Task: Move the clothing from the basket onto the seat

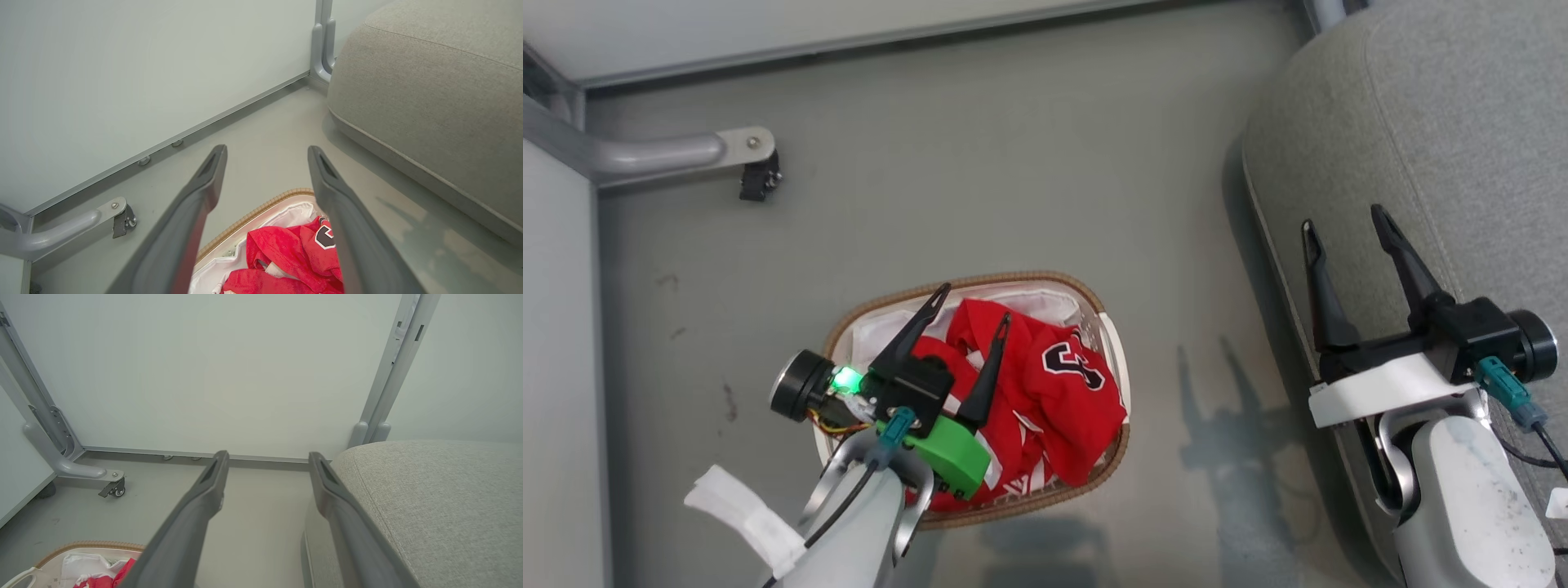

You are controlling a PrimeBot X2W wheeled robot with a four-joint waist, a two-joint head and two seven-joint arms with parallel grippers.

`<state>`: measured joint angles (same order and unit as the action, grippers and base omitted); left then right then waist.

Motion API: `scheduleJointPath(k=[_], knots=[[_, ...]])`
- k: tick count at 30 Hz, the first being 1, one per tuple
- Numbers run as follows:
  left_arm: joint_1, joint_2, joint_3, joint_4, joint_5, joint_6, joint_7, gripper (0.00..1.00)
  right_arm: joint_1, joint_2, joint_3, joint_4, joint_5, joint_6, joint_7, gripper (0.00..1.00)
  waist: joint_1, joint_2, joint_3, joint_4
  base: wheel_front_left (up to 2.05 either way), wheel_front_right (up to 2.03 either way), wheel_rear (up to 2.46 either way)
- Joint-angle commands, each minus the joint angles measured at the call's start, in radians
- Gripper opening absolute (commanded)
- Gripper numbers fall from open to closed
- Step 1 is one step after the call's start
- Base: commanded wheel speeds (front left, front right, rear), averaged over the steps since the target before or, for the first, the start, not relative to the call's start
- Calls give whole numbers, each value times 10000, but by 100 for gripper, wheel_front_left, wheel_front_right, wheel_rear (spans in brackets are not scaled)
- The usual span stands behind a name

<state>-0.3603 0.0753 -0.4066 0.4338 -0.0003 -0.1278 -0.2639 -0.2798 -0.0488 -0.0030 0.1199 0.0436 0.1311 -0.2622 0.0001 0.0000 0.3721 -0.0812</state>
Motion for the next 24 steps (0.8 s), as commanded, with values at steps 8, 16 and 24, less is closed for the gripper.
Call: scheduleJointPath(k=[8,16,24], knots=[[-2142,445,-2495,2091,-215,-33,-10,100,-881,-25,242,-257,510,-6,-35,100,-1,0,3282,-1478,0,0,0],[-3283,648,-4231,3810,-731,-35,-9,100,-1312,-23,454,-375,923,-6,-35,100,-1,0,4235,-1886,0,0,0],[-4377,745,-4535,5358,-592,88,-9,100,-1623,-23,685,-473,1299,-6,-34,100,-1,0,4780,-2263,0,0,0]])
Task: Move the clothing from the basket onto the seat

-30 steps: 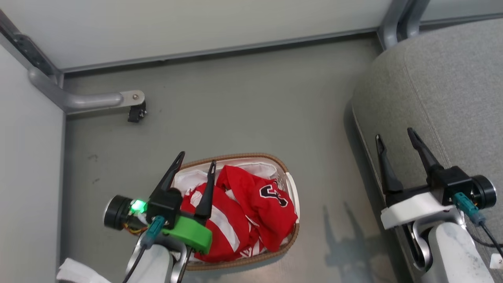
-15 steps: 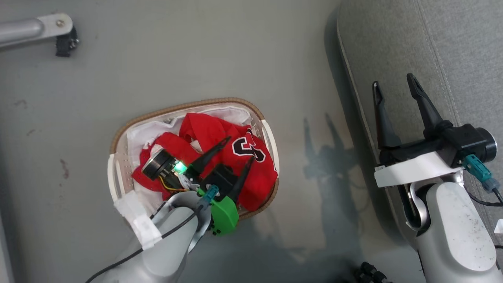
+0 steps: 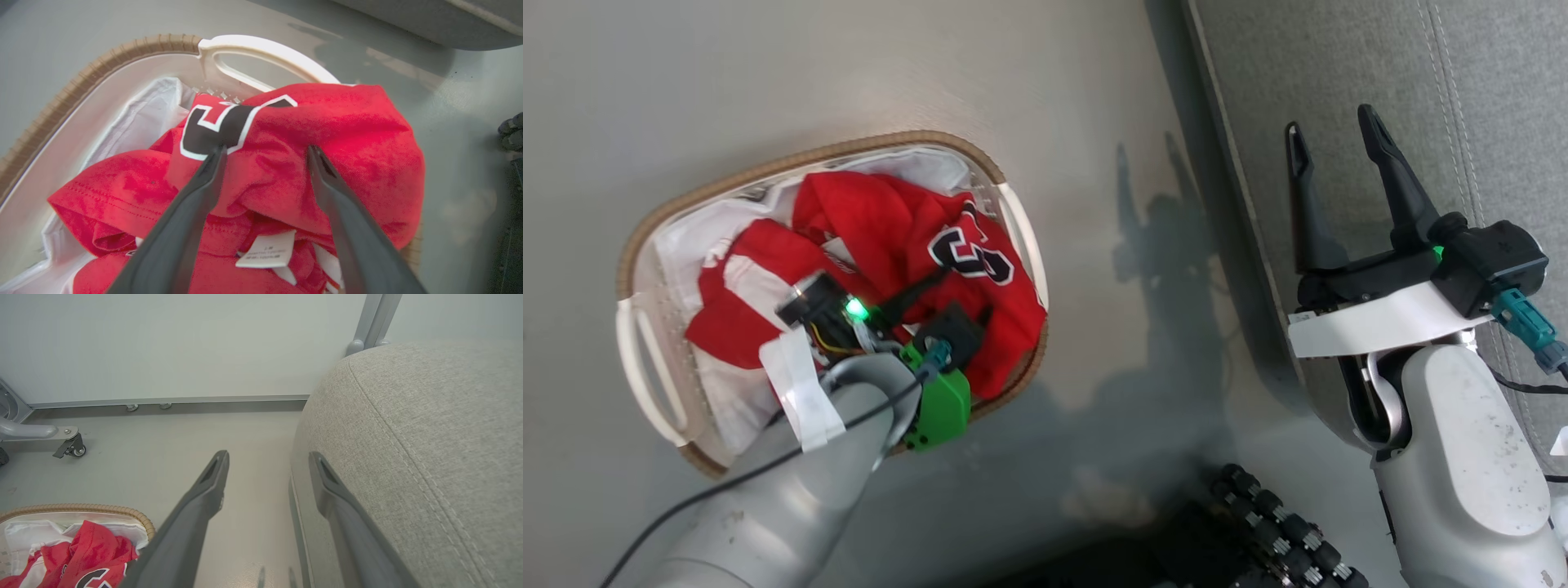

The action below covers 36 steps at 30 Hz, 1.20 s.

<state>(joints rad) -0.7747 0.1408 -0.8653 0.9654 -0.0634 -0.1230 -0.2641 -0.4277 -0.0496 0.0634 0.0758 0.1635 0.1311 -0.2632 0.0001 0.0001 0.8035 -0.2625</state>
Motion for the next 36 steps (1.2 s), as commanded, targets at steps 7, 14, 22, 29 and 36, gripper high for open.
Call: scheduleJointPath(k=[7,14,22,29,36], knots=[[-973,41,38,1181,89,303,79,100,-175,-17,537,-29,362,-6,-25,100,-1,-1,750,-625,0,0,0],[-1427,-131,66,2240,-85,499,569,100,-186,-17,853,-59,540,-6,-25,100,-1,-1,846,-780,0,0,0],[-1289,-425,88,2841,-366,527,1258,0,-41,-17,941,84,499,-6,-25,100,-1,-1,599,-826,0,0,0],[-1061,-633,1,2674,-542,462,507,0,75,-20,838,219,277,-6,-25,100,-1,-1,63,-558,0,0,0],[-614,-808,-140,1990,-733,383,41,0,316,-22,602,468,-107,-6,-25,100,-1,-1,-981,-4,0,0,0]])
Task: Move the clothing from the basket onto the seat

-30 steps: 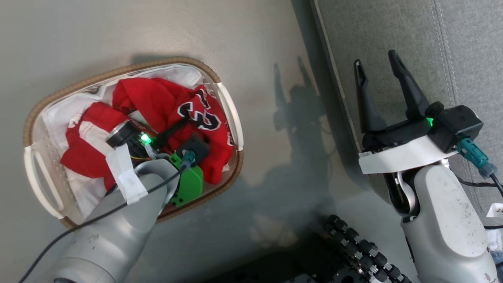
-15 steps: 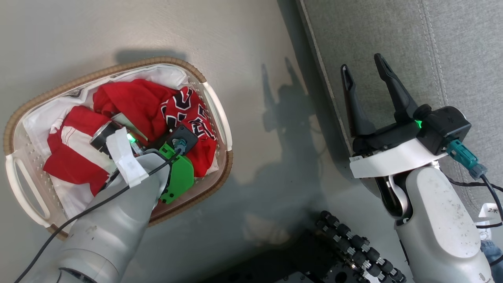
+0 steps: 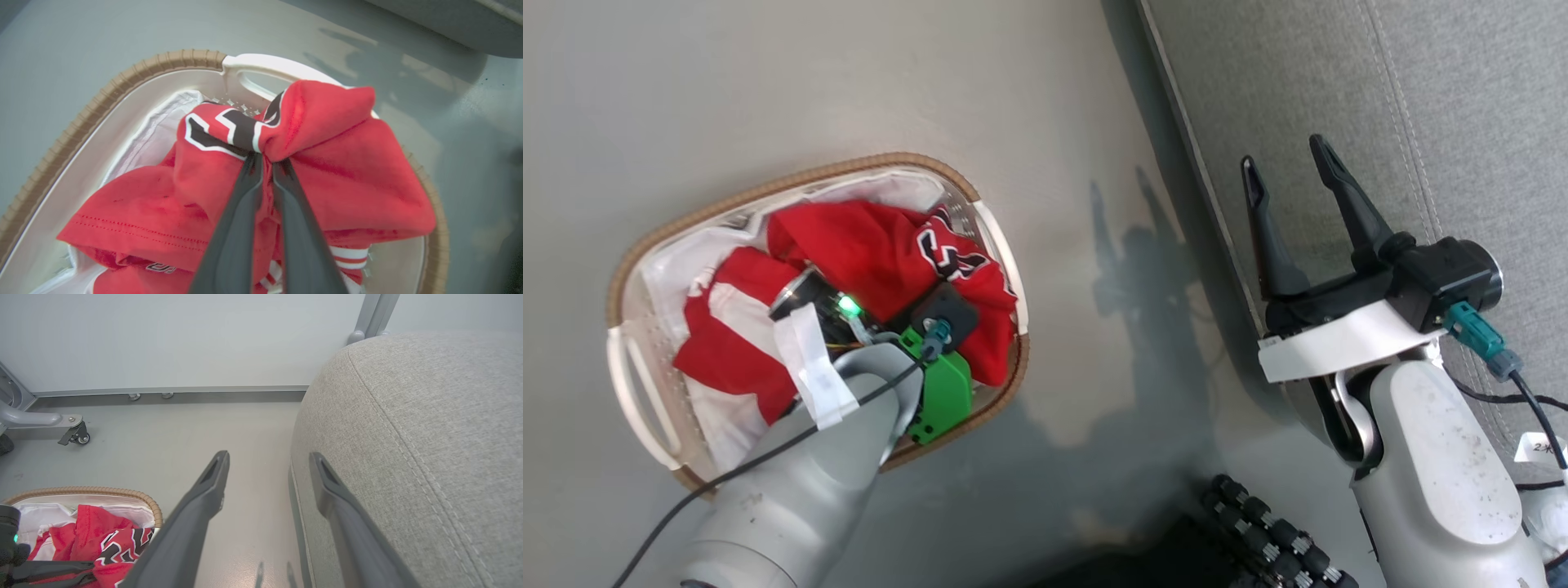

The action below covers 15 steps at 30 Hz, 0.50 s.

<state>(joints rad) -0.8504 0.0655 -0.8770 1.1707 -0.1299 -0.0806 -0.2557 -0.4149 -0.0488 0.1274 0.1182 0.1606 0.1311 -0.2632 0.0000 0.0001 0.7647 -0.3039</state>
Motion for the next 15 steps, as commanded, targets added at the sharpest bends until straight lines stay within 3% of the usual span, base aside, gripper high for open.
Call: scheduleJointPath(k=[1,5,15], knots=[[219,-61,-42,-199,-108,-69,-75,0,222,-29,-71,79,-134,-6,-25,100,0,-1,-766,492,0,0,0],[457,-80,-3,-1115,-274,-161,-102,0,425,-32,-269,217,-425,-7,-25,100,0,-1,-1515,855,0,0,0],[1254,556,170,-3980,-312,-295,-101,0,1376,-37,-503,629,-991,-7,-25,100,0,-1,-3749,1725,0,0,0]])
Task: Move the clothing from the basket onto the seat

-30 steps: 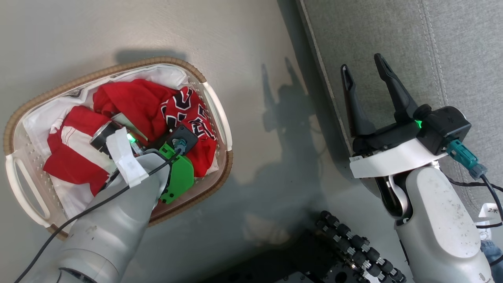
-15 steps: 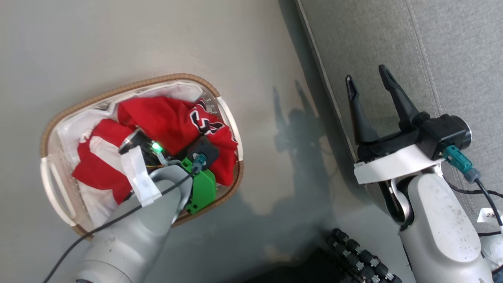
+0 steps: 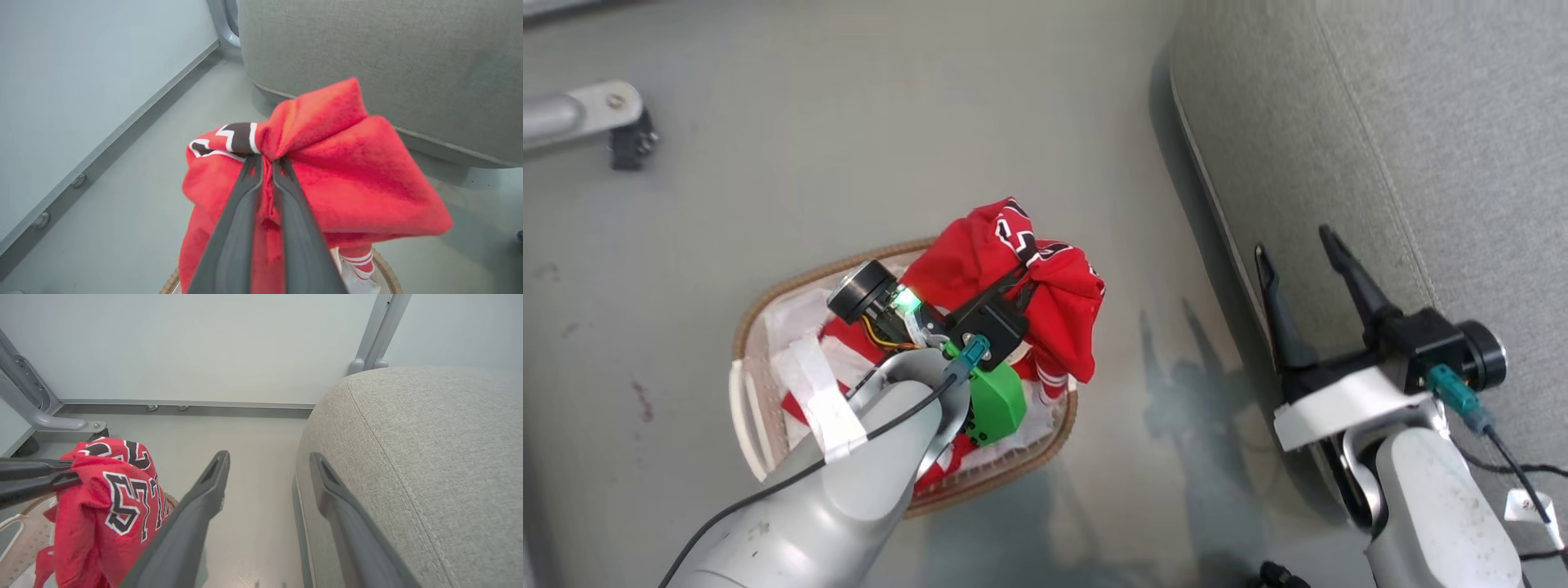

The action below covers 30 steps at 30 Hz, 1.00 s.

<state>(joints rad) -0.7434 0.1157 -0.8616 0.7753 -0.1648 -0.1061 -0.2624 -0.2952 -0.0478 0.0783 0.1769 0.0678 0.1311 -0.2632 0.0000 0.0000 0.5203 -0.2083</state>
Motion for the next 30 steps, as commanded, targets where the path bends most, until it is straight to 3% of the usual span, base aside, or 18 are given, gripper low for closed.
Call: scheduleJointPath(k=[1,16,24,30], knots=[[245,149,12,-282,59,-58,-34,0,314,-48,-33,88,-122,-7,-25,100,0,0,-1574,847,0,0,0],[-569,1490,-595,-1754,-368,-246,167,0,1693,-41,125,577,-179,-7,-25,100,0,0,-4543,1412,0,0,0],[-1803,2027,-893,-2514,-1027,-248,761,0,1559,-44,887,622,-139,-7,-25,100,0,0,-5110,1532,0,0,0],[-2621,2116,-1148,-2852,-1331,-239,1080,0,1096,-44,1455,694,-84,-7,-25,100,0,0,-5257,1686,0,0,0]])
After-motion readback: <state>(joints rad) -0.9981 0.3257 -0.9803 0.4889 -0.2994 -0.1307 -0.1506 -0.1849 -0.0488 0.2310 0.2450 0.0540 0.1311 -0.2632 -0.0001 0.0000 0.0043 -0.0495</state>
